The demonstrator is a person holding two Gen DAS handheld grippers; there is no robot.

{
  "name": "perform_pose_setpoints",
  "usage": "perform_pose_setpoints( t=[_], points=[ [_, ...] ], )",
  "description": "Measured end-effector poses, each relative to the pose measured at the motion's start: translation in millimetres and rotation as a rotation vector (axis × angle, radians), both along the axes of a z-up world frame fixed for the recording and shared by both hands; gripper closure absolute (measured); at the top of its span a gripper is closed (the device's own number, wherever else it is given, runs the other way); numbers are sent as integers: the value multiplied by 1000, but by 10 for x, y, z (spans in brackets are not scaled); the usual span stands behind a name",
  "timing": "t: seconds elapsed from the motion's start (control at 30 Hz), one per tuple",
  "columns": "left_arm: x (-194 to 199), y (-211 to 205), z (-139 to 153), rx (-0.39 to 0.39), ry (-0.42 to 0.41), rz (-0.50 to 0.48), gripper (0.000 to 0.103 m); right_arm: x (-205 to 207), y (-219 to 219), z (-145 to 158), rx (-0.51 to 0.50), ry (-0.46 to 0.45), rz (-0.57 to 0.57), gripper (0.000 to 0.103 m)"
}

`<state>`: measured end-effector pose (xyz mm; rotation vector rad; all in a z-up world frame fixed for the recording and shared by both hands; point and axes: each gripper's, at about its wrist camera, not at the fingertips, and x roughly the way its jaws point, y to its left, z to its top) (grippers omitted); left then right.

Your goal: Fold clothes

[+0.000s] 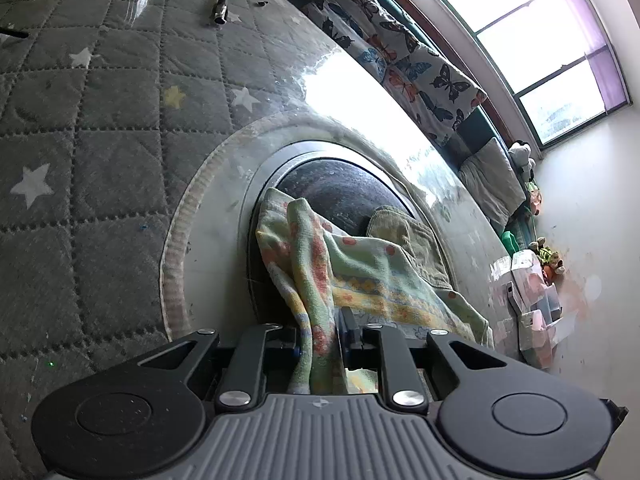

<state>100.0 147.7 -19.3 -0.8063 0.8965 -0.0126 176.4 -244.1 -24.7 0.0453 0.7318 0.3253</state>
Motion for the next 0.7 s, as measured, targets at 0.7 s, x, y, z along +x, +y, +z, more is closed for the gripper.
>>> perform_pose_setpoints(
  t=[0.7],
  points=[
    [273, -627, 613, 187, -188, -185, 93, -335, -432, 631, 98, -104, -90, 102]
  ],
)
